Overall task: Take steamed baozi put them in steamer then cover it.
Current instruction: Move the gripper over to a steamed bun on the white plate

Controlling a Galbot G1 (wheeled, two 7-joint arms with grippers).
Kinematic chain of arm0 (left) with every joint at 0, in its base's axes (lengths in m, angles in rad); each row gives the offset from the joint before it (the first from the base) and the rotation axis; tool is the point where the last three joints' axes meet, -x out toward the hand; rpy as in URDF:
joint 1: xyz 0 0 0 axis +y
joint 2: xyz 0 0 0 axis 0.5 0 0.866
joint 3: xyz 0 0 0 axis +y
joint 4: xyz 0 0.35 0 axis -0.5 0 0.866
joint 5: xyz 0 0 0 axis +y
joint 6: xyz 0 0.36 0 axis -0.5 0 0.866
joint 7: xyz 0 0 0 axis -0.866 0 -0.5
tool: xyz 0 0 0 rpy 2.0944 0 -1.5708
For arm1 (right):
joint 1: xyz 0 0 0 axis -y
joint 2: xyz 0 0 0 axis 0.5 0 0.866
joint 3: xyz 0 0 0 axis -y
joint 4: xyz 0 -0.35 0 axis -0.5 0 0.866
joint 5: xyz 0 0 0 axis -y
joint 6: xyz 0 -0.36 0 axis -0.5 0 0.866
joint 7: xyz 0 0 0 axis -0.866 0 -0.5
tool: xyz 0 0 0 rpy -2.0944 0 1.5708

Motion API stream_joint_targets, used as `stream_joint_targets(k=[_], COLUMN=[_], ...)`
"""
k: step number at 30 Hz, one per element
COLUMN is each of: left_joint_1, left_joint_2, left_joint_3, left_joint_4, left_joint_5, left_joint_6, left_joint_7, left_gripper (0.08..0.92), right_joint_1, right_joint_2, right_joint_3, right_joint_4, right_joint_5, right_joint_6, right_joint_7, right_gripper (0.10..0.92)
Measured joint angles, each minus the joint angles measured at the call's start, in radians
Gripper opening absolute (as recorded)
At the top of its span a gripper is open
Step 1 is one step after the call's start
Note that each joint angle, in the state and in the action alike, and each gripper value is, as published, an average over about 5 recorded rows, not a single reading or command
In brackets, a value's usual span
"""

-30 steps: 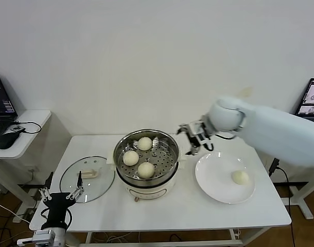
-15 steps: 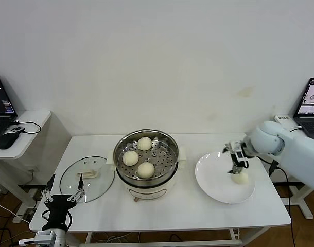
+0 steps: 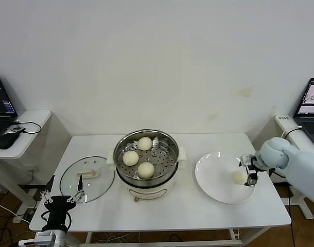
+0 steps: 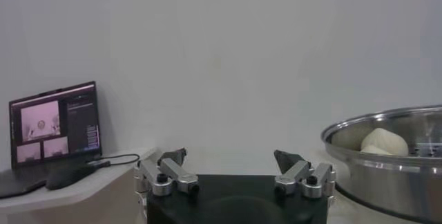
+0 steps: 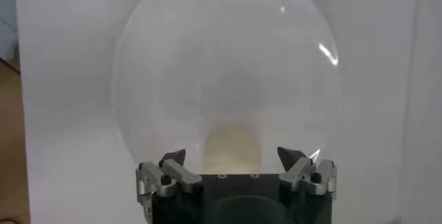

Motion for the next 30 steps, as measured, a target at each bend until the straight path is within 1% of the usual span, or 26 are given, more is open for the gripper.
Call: stream_joint_targets(k=[13,21,30], left_joint_1=[0.001,-0.001,0.001], left_joint_2=[-0.007,-0.012,-0.011], left_joint_3=[-0.005,-0.004,-0.009], left_joint_4=[0.004,0.008,0.007], left_joint_5=[-0.001,-0.001,-0.003], left_joint_6=[-0.001,-0.002,-0.004], left_joint_7=[0.000,-0.001,-0.001], left_gripper=[0.823,0.823,0.823], right_joint_1=[-0.042,-0.052,-0.053], right_joint_2=[0.085,0.113,0.117], right_joint_3=[0.047,0.065,0.076], right_joint_4=[-0.117,-0.159,-0.165], right_joint_5=[-0.056,-0.083,-0.089], right_joint_6=[0.010,0.010,0.010], right_joint_7=[0.020,0.031,0.014], right_gripper=[0.815,0.741,0.659])
